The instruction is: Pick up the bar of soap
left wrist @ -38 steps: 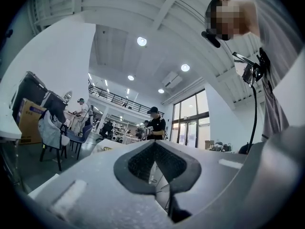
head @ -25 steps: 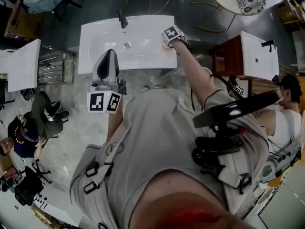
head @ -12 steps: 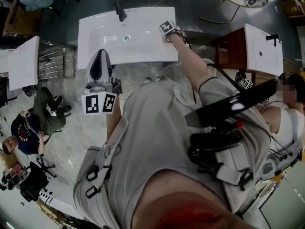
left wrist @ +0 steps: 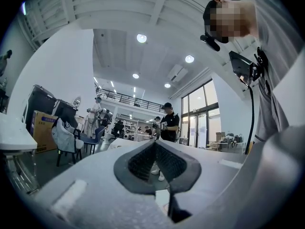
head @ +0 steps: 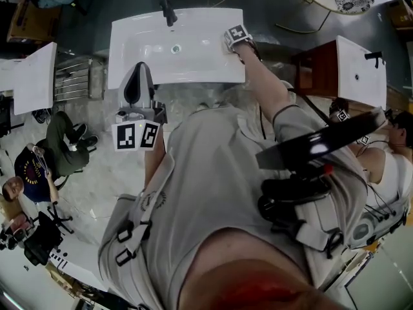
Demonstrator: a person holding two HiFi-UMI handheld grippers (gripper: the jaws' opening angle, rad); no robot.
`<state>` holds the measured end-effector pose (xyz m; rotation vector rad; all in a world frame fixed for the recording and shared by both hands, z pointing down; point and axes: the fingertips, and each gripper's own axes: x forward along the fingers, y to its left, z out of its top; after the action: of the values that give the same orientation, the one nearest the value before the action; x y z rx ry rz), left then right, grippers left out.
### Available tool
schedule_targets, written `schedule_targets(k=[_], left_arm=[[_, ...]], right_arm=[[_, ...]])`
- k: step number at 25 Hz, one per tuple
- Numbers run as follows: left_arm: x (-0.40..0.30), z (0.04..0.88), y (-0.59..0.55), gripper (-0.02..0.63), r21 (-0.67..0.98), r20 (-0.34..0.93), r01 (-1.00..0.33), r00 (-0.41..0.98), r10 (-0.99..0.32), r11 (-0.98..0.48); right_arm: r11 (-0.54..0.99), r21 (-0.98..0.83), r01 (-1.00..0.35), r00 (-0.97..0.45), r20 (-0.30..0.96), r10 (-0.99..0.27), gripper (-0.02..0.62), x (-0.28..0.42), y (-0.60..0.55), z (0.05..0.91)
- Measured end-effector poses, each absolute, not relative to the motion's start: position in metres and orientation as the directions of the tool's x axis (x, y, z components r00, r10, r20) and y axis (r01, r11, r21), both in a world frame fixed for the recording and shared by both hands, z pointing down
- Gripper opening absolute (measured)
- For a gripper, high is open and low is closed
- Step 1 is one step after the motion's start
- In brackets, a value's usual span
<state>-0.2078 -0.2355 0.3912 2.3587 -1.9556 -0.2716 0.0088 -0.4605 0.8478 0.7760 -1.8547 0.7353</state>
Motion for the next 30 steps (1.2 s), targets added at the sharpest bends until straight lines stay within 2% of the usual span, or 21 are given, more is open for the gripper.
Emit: schedule_targets(k=[2, 6, 8, 11, 15, 19, 20, 22, 23, 25, 28, 29, 30], left_arm=[[-0.210, 0.392, -0.236, -0.006, 0.165, -0.093, -0.968, 0.176, -0.980, -0.189], [-0.209, 0.394, -0.238, -0.006, 0.164, -0.098, -0.967, 0.182, -0.978, -0.196], [-0.210, 0.395, -0.238, -0.006, 0.166, -0.095, -0.967, 0.181, -0.979, -0.194], [-0.212, 0.396, -0.237, -0.006, 0.169, -0.088, -0.967, 0.176, -0.980, -0.189], [-0.212, 0.394, -0.234, -0.006, 0.163, -0.088, -0.969, 0.172, -0.981, -0.184], [-0.220, 0.392, -0.230, -0.006, 0.164, -0.094, -0.971, 0.159, -0.983, -0.172], [-0.222, 0.393, -0.230, -0.006, 0.167, -0.095, -0.971, 0.156, -0.983, -0.170], [-0.224, 0.395, -0.231, -0.006, 0.176, -0.095, -0.970, 0.156, -0.983, -0.171], [-0.224, 0.398, -0.232, -0.006, 0.181, -0.093, -0.968, 0.158, -0.983, -0.173], [-0.221, 0.403, -0.235, -0.006, 0.190, -0.085, -0.964, 0.172, -0.981, -0.186], [-0.210, 0.406, -0.242, -0.006, 0.193, -0.080, -0.956, 0.207, -0.975, -0.219], [-0.206, 0.405, -0.244, -0.006, 0.192, -0.080, -0.954, 0.218, -0.973, -0.229], [-0.203, 0.405, -0.245, -0.006, 0.190, -0.081, -0.953, 0.226, -0.971, -0.238]], right_arm=[[0.618, -0.184, -0.764, -0.362, 0.915, -0.175, 0.118, 0.004, -0.462, 0.843], [0.659, -0.180, -0.731, -0.358, 0.923, -0.144, 0.125, 0.000, -0.459, 0.847], [0.700, -0.132, -0.702, -0.324, 0.934, -0.149, 0.153, -0.003, -0.455, 0.852], [0.764, -0.017, -0.645, -0.254, 0.947, -0.194, 0.160, -0.007, -0.456, 0.852], [0.844, 0.022, -0.535, -0.264, 0.945, -0.192, 0.164, -0.036, -0.454, 0.865], [0.822, 0.042, -0.568, -0.229, 0.951, -0.207, 0.160, -0.025, -0.453, 0.862], [0.811, 0.052, -0.583, -0.216, 0.952, -0.217, 0.152, -0.016, -0.453, 0.860], [0.775, 0.081, -0.626, -0.190, 0.949, -0.252, 0.050, 0.009, -0.453, 0.856], [0.742, 0.084, -0.665, -0.189, 0.943, -0.275, 0.020, 0.022, -0.453, 0.853], [0.658, 0.029, -0.752, -0.223, 0.929, -0.296, 0.020, 0.039, -0.452, 0.847], [0.590, -0.115, -0.799, -0.333, 0.902, -0.275, 0.044, 0.040, -0.452, 0.845], [0.578, -0.139, -0.804, -0.349, 0.897, -0.270, 0.076, 0.040, -0.453, 0.844], [0.571, -0.145, -0.808, -0.350, 0.898, -0.267, 0.150, 0.041, -0.454, 0.842]])
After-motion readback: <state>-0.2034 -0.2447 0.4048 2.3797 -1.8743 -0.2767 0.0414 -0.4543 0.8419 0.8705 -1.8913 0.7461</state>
